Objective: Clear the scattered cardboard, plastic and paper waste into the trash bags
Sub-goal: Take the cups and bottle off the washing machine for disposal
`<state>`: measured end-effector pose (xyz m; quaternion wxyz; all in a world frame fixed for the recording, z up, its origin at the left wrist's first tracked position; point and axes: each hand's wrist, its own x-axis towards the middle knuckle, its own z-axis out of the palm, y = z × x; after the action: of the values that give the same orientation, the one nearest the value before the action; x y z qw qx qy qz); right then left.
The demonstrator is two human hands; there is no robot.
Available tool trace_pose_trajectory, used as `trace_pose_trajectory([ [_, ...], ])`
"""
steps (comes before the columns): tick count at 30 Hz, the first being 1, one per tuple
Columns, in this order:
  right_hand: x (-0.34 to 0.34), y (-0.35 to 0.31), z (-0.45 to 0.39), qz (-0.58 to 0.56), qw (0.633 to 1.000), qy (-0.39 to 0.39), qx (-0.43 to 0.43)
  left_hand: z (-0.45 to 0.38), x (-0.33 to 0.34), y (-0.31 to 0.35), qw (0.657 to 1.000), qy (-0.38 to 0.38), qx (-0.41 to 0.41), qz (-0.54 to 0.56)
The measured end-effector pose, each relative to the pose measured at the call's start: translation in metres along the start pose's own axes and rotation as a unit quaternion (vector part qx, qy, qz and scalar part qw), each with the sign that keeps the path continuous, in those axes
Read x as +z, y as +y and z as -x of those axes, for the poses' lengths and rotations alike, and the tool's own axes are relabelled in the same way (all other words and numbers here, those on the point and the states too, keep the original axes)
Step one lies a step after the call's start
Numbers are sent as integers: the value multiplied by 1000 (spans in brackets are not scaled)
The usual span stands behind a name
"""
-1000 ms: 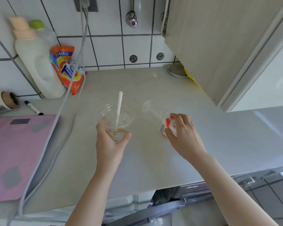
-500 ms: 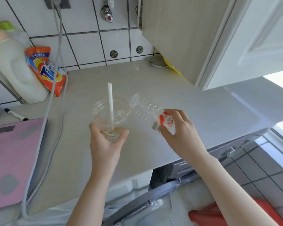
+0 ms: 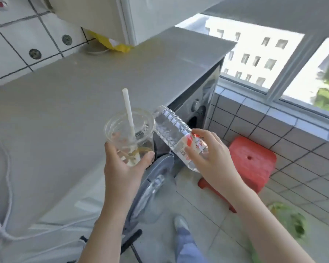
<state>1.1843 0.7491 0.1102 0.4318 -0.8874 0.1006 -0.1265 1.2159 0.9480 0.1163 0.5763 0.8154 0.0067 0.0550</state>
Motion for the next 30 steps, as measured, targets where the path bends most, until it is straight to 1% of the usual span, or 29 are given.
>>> trace_pose_trajectory([
  [3,-26,26,45,-7,998,38,55,31,28,0,997,-72,6,-4],
  [7,-66,61,98,10,990,77,118,64,73,-2,983,-181,-4,-20],
  [12,-113,112,149,31,972,111,204,104,137,-1,962,-269,-14,-43],
  [16,-156,158,185,48,953,147,262,134,203,-5,941,-329,-29,-76],
  [20,-207,217,214,54,930,166,324,173,287,-3,923,-368,-39,-101],
  [23,-249,271,232,49,914,164,366,206,352,-5,919,-373,-45,-117],
  [27,-304,345,247,40,900,137,413,248,433,-8,908,-386,-66,-148],
  [30,-329,400,248,50,891,98,440,268,491,-22,895,-411,-70,-159],
])
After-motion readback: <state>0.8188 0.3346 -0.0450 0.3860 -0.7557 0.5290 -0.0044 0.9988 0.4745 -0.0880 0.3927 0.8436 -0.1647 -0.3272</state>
